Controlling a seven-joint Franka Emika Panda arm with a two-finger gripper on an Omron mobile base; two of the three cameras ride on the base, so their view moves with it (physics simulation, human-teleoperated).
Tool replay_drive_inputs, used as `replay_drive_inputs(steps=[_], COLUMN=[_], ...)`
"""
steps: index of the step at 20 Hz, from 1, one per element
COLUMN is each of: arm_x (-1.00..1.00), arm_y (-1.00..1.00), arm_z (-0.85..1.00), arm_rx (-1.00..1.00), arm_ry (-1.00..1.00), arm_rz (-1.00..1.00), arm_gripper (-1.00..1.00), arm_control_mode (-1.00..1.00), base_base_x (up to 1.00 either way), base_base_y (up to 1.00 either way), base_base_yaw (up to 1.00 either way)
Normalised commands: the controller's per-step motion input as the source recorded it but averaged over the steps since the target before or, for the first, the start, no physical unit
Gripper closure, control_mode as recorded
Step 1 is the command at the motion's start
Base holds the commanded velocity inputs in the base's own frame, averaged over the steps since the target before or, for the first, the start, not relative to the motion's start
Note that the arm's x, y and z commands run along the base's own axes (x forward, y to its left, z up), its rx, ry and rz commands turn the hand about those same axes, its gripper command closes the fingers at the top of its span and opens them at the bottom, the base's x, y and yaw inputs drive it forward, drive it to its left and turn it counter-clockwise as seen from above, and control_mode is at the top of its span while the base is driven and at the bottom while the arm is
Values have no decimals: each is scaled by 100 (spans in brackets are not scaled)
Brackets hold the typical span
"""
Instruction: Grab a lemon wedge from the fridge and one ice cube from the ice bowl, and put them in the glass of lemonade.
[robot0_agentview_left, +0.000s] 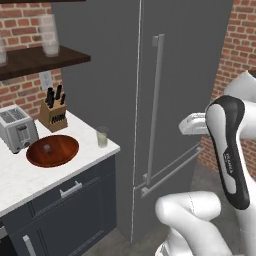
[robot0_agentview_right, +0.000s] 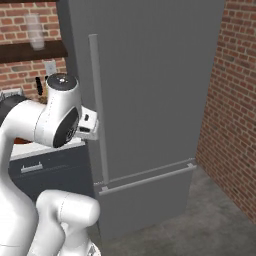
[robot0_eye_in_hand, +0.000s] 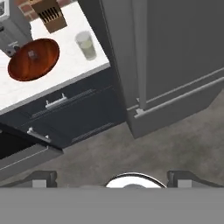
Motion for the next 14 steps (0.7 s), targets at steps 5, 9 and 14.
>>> replay_drive_inputs(steps=[5, 9, 14], arm_x=[100, 100, 98], arm_y=[0, 3, 32], arm_z=[76, -14, -62], arm_rx=[-2, -11, -11], arm_ry=[-44, -14, -8], arm_rz=[10, 0, -12], arm_gripper=[-100, -100, -100], arm_control_mode=[-100, -100, -100], base_base_x=[0, 0, 0], base_base_y=[0, 0, 0], base_base_yaw=[0, 0, 0])
